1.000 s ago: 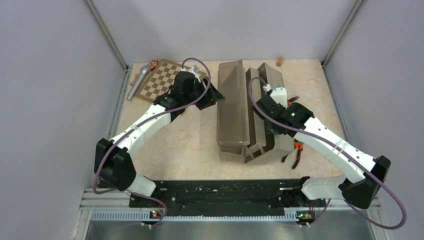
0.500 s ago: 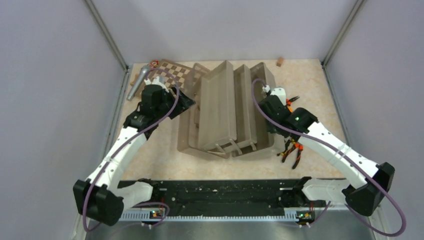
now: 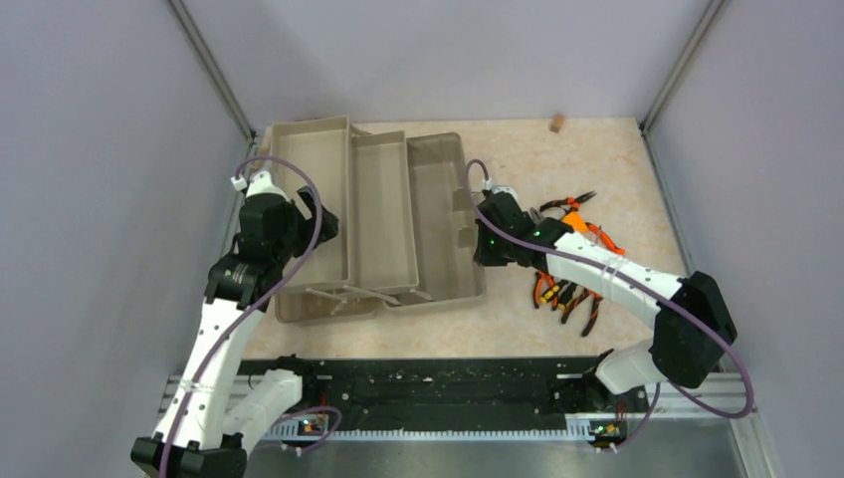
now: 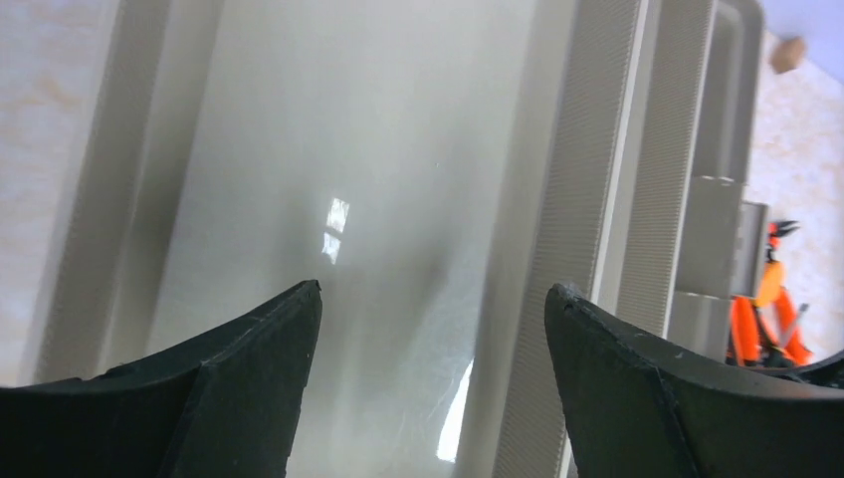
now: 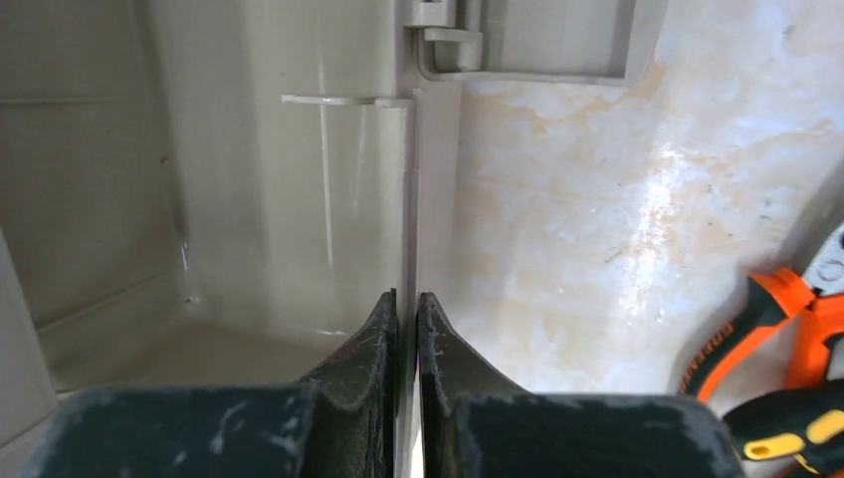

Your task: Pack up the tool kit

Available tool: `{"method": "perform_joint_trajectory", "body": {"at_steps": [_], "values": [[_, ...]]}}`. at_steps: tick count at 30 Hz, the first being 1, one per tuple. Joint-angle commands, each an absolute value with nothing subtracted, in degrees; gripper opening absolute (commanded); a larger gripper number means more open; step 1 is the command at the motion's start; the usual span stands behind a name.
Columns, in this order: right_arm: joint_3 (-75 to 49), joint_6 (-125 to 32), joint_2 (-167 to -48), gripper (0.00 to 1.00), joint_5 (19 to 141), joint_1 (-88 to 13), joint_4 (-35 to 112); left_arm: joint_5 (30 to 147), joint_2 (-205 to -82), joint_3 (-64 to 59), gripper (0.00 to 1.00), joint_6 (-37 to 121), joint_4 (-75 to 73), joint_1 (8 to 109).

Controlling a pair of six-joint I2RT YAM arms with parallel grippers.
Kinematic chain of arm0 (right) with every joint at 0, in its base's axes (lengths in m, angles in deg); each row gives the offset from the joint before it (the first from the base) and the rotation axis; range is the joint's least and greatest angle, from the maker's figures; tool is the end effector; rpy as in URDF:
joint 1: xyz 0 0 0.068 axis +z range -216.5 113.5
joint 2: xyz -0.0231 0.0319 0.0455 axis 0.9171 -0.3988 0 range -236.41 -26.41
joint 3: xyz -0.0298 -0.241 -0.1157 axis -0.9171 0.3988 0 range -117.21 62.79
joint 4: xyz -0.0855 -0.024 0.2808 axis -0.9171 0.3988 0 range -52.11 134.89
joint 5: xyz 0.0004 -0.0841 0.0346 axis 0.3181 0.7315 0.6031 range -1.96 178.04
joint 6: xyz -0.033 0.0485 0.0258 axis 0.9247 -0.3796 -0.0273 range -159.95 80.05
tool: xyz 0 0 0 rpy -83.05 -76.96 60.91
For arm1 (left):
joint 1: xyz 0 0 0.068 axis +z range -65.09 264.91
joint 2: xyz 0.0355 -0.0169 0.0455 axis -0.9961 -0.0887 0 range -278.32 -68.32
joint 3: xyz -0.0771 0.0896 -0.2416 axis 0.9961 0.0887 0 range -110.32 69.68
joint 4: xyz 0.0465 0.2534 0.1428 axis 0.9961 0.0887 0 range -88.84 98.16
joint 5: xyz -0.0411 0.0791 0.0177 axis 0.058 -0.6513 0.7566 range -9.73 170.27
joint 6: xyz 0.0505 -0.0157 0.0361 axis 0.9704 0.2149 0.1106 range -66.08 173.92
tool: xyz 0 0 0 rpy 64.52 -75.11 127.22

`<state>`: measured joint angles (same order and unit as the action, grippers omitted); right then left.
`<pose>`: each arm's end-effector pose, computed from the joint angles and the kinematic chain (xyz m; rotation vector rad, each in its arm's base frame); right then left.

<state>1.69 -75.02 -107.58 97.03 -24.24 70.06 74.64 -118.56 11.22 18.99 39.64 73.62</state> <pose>0.2561 0.2223 0.2335 -0.0897 2.5054 0.3816 0.2254 -0.0402 0.3507 -0.4923 2.0612 -0.3820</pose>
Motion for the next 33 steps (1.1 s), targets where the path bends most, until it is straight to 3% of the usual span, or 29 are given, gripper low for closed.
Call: {"method": "perform_joint_trajectory", "body": {"at_steps": [1,14,31,33], "values": [[3.90,-77.82,-106.69,0.00,92.62,-24.37,59.81,66.74,-115.95,7.89,0.88,24.09,44.51,73.92],[9.61,-86.03,-103.24,0.00,99.99,-29.70,64.43,66.94,-115.26,-1.47,0.91,25.79,49.70,73.93],[12.85,-85.84,-93.58,0.01,97.16,-29.67,74.78,71.64,-110.42,3.85,0.91,23.03,49.02,73.92],[13.21,-85.91,-92.77,0.06,96.74,-29.67,75.18,71.67,-109.62,4.34,0.91,22.75,49.19,73.93]]}}
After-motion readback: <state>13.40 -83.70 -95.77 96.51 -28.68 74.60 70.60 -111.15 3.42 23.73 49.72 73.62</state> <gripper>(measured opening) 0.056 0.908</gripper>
